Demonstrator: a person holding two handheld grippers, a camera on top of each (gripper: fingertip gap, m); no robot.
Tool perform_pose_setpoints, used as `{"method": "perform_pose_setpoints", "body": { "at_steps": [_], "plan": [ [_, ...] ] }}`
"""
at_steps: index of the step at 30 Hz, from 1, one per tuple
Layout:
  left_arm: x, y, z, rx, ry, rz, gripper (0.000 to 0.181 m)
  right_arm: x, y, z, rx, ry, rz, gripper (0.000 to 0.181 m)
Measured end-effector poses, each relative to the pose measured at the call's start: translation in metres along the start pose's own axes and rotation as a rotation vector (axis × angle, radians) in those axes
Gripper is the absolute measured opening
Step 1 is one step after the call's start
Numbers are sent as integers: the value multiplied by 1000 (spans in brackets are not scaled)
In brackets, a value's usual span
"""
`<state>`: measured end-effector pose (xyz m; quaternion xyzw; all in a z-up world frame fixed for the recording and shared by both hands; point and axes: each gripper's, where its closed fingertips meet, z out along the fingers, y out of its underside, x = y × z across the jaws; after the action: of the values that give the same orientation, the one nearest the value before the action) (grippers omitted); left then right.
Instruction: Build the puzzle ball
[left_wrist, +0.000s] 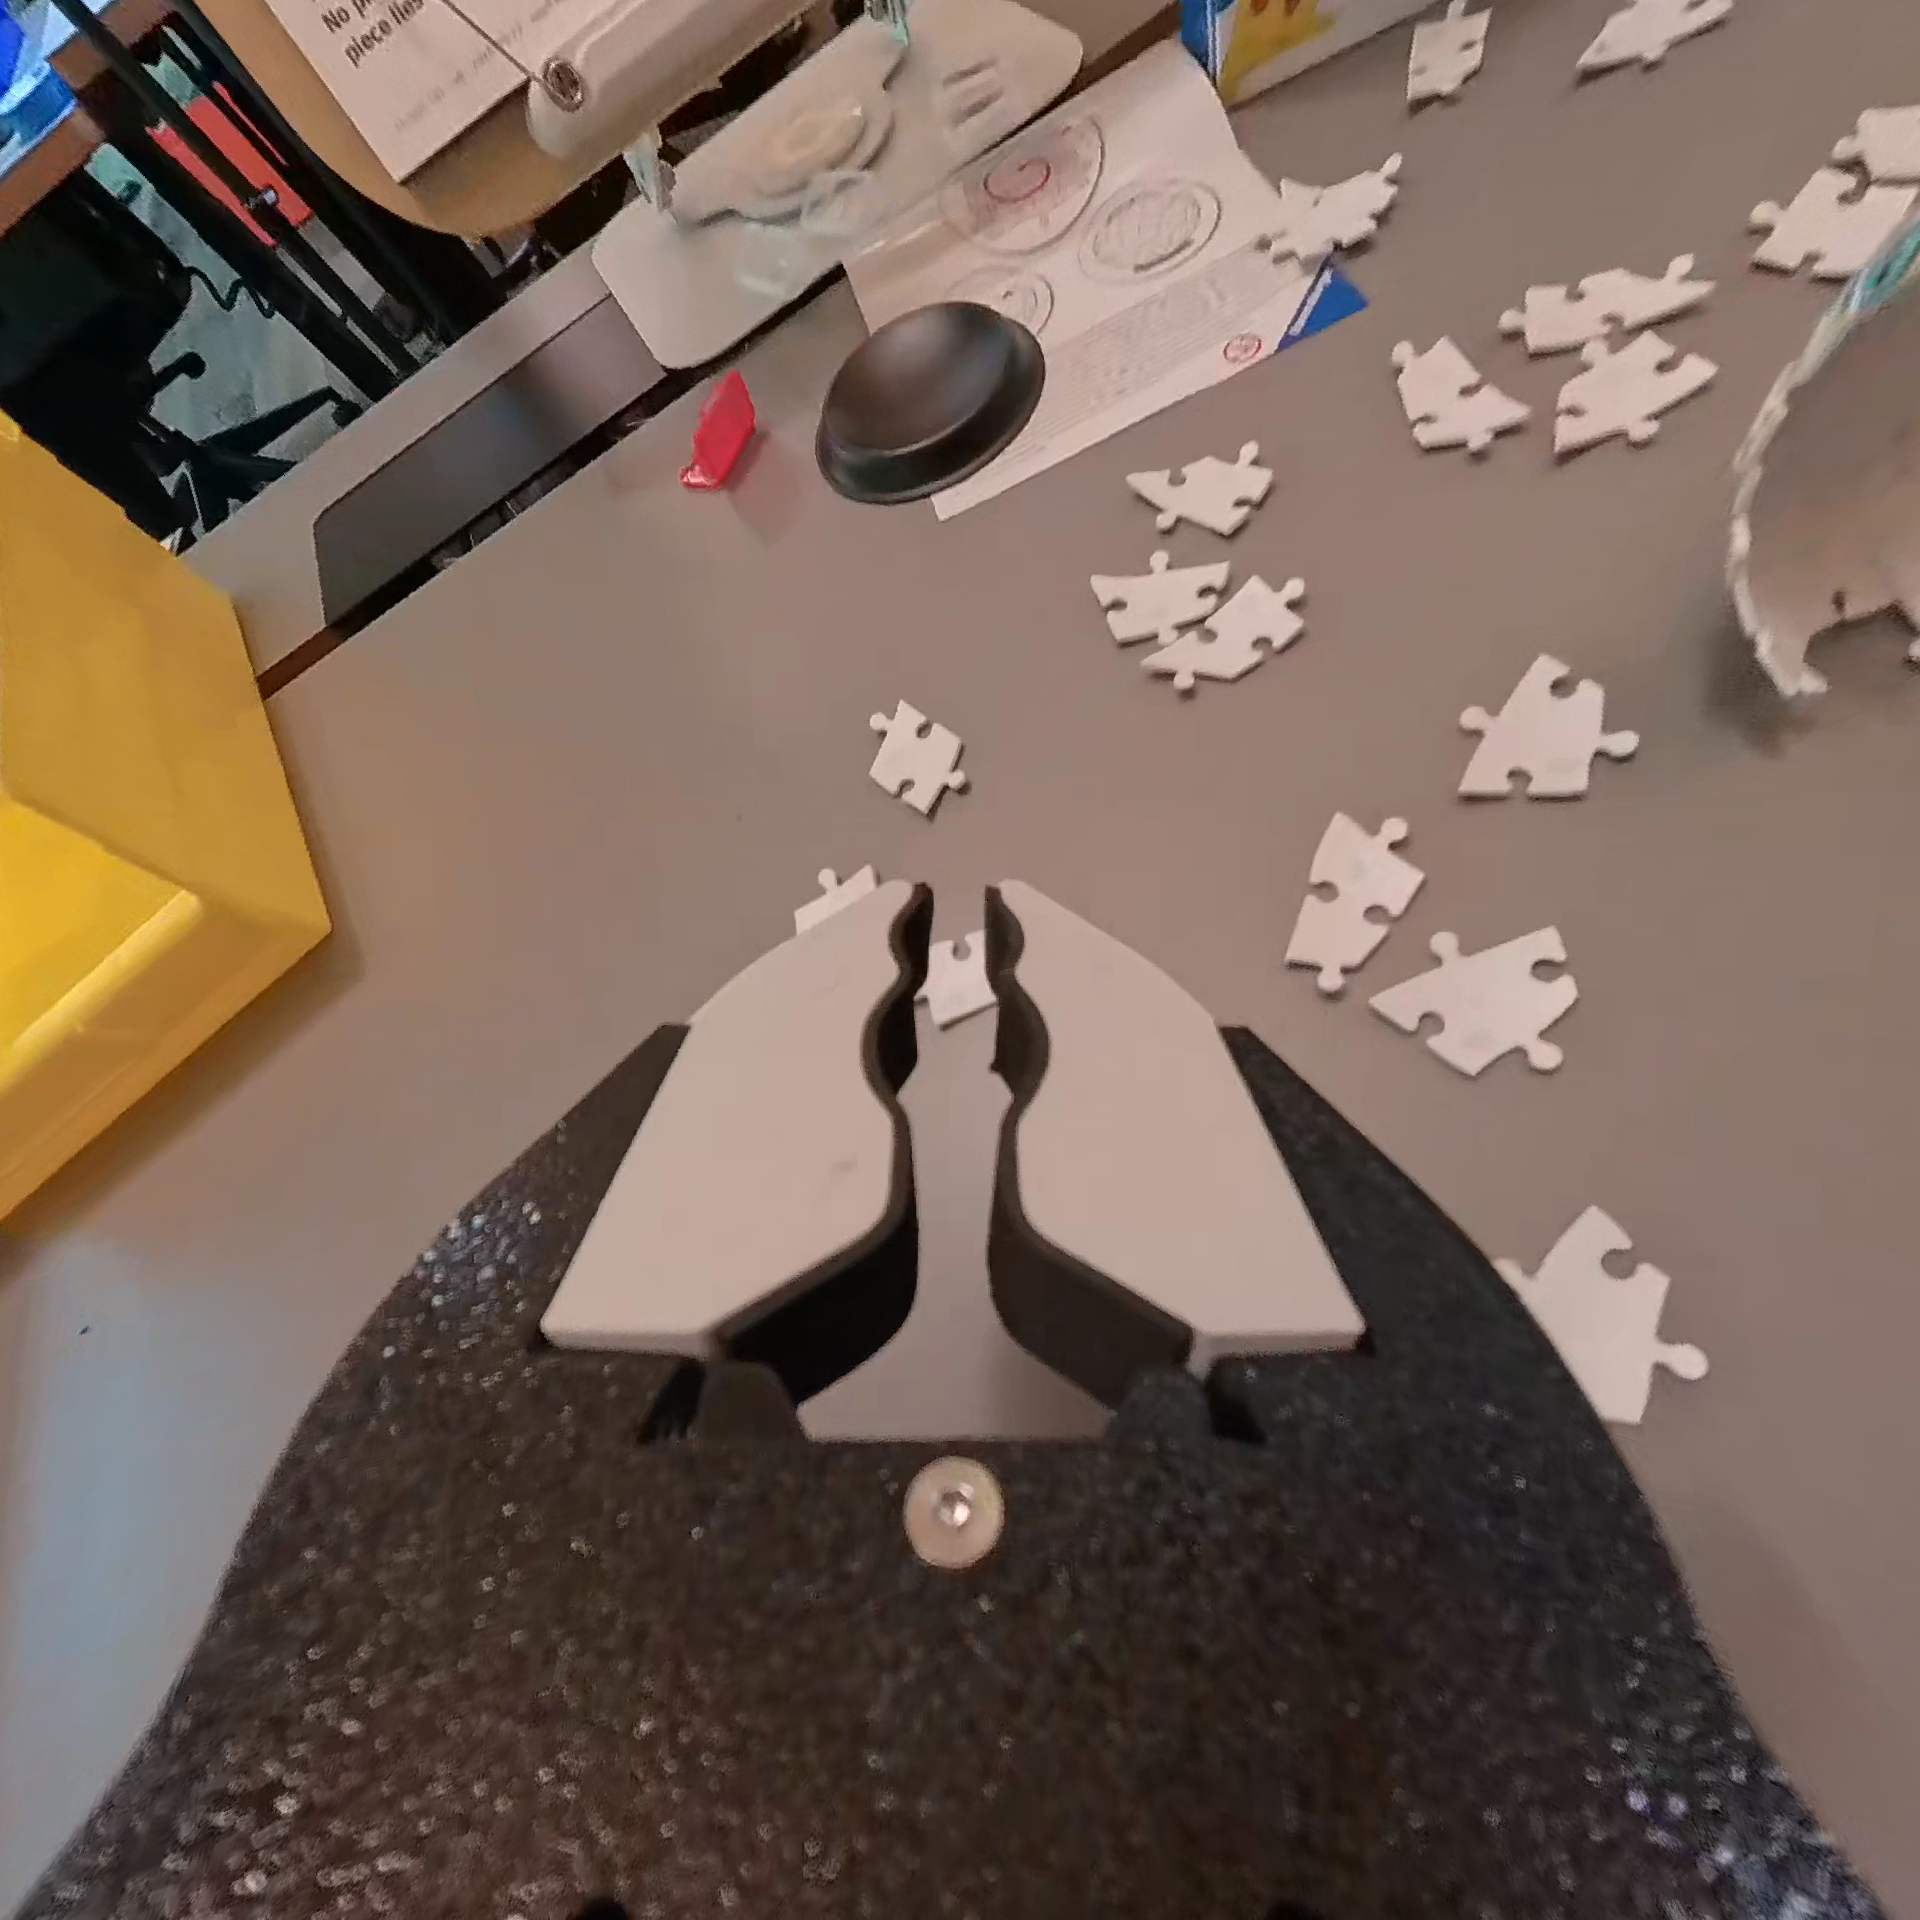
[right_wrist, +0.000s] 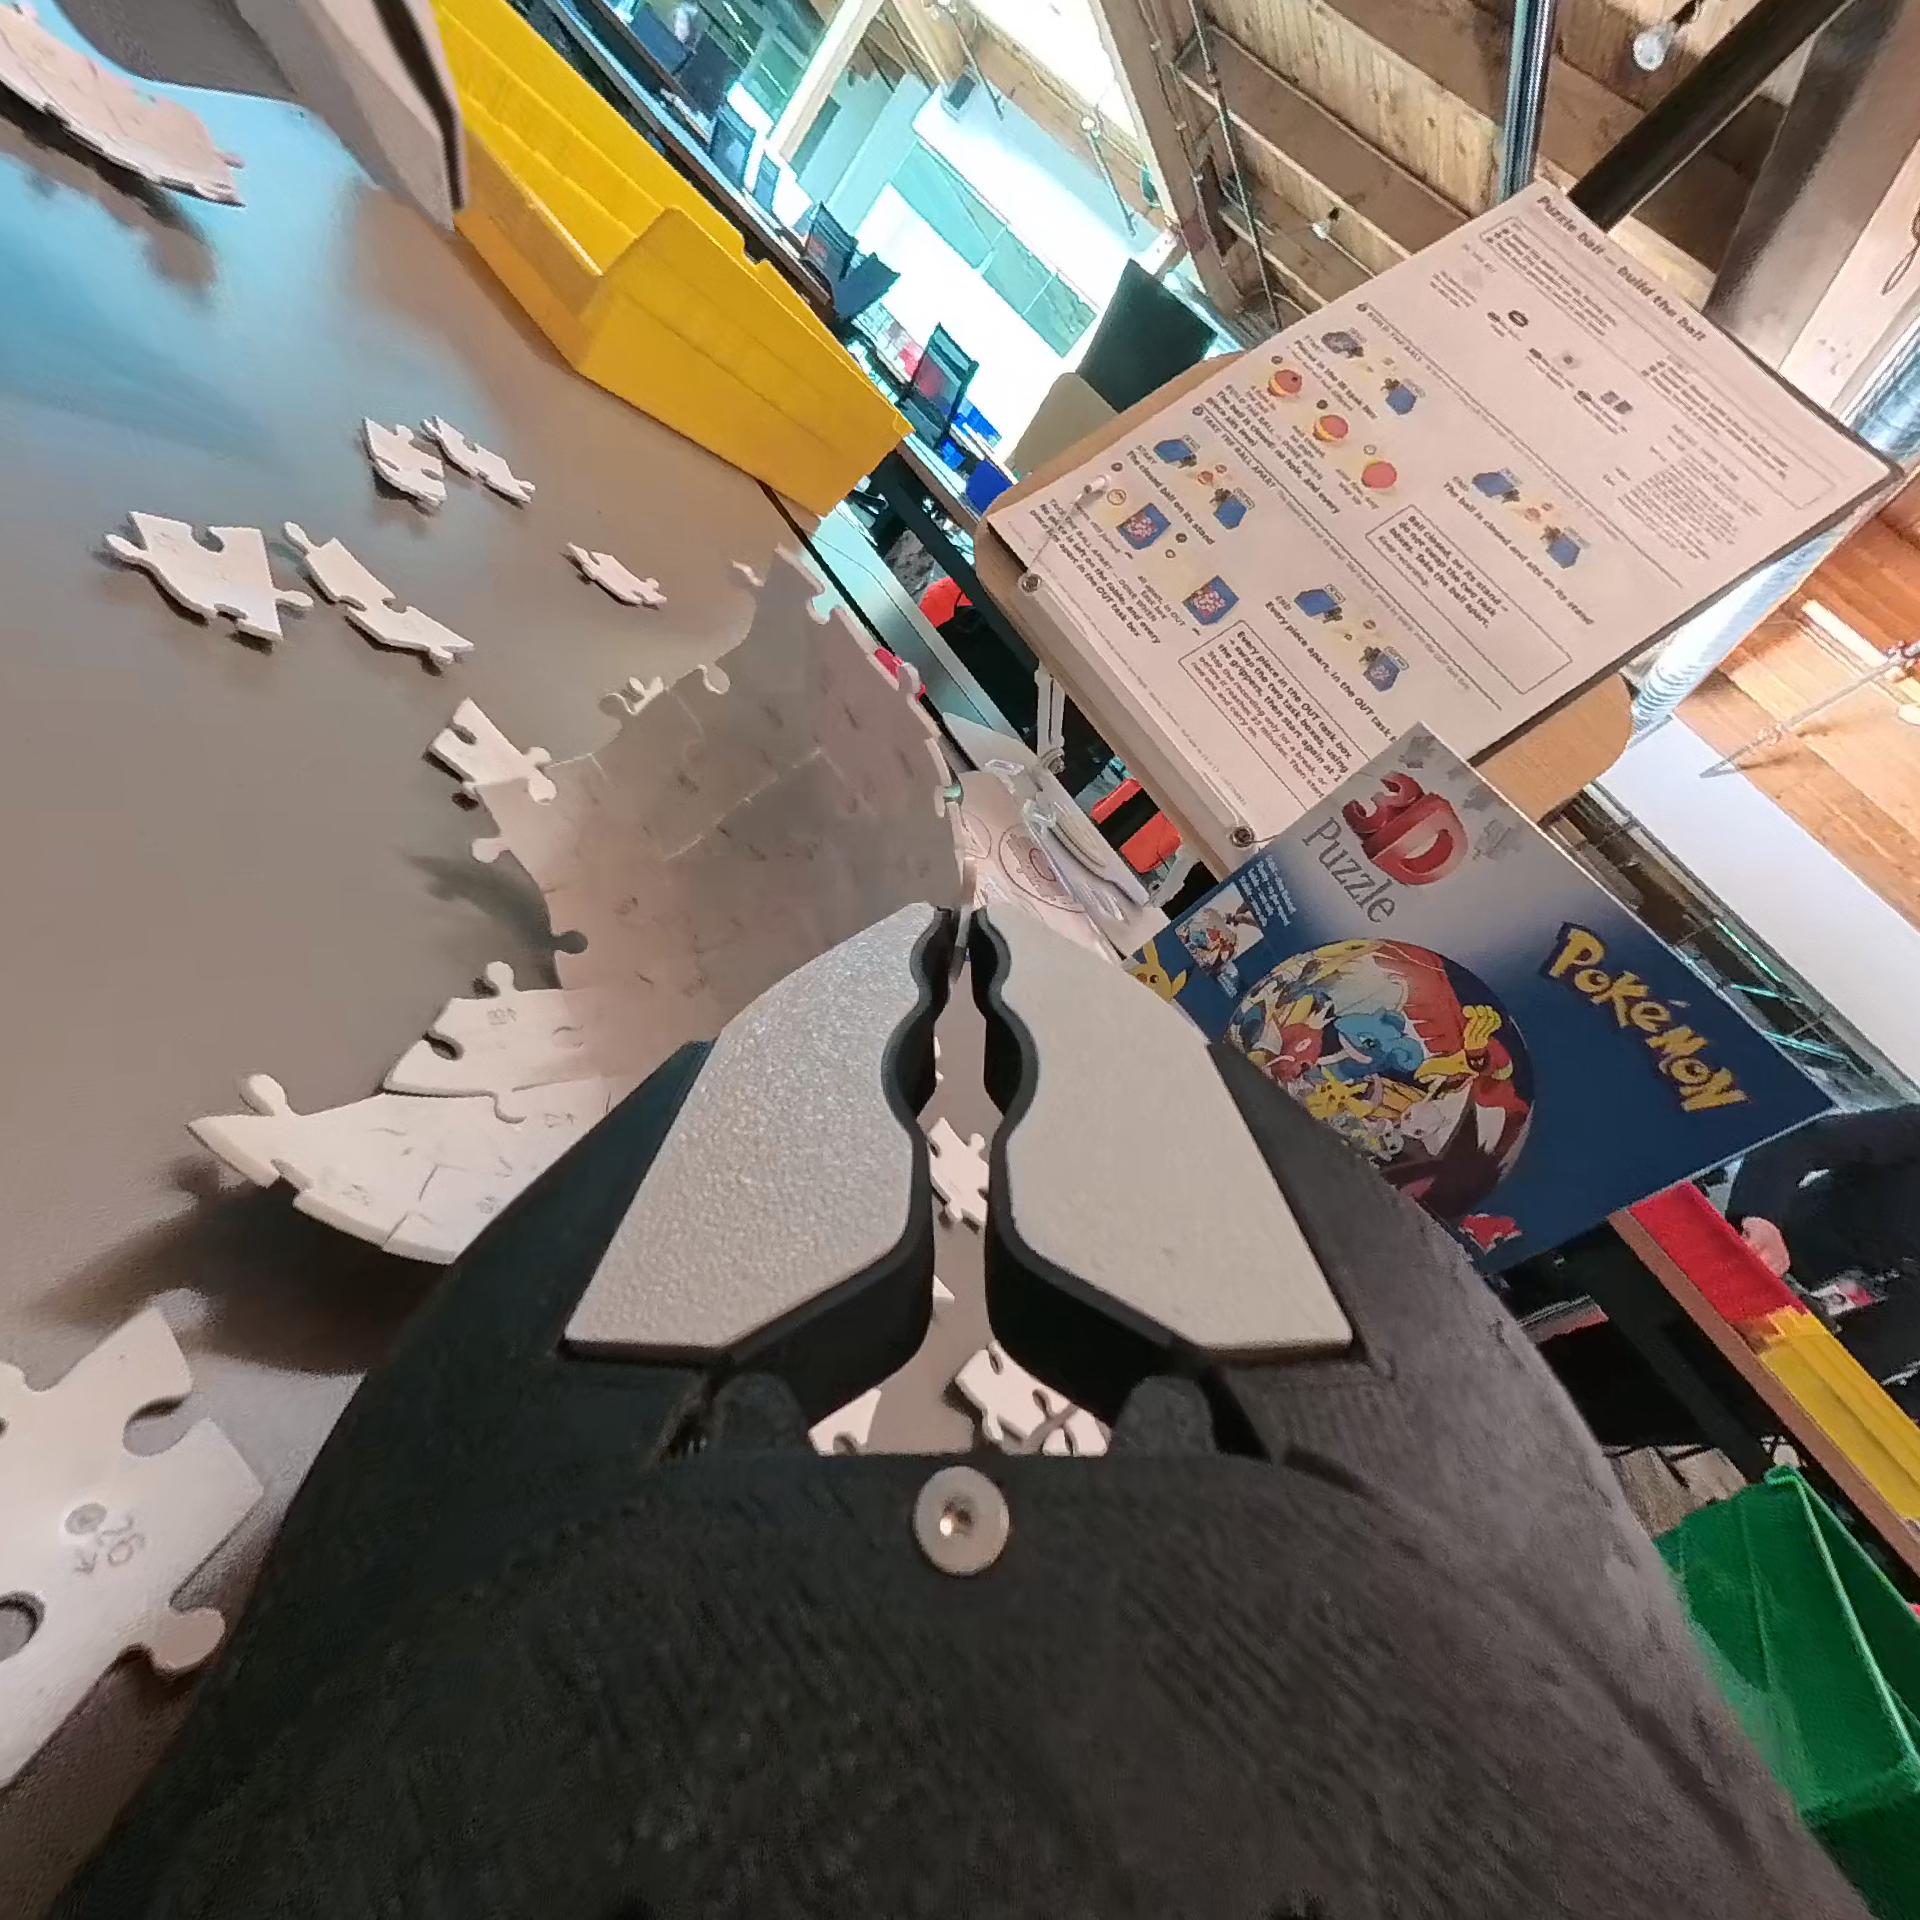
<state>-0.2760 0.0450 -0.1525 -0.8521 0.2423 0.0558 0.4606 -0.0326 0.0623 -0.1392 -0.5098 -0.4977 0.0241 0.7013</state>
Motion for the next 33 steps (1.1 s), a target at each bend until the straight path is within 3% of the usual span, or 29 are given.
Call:
{"method": "perform_pose_setpoints", "body": {
  "at_steps": [11,19,33],
  "plan": [
    [-1,25,-8,-33,88,-63,16,3,4,-4,-23,19,3,4],
    [3,42,-9,-99,121,-14,25,6,8,-14,-54,54,11,4],
    [16,0,10,-50,150,-37,60,2,0,-16,-9,28,24,3]
  ]
}}
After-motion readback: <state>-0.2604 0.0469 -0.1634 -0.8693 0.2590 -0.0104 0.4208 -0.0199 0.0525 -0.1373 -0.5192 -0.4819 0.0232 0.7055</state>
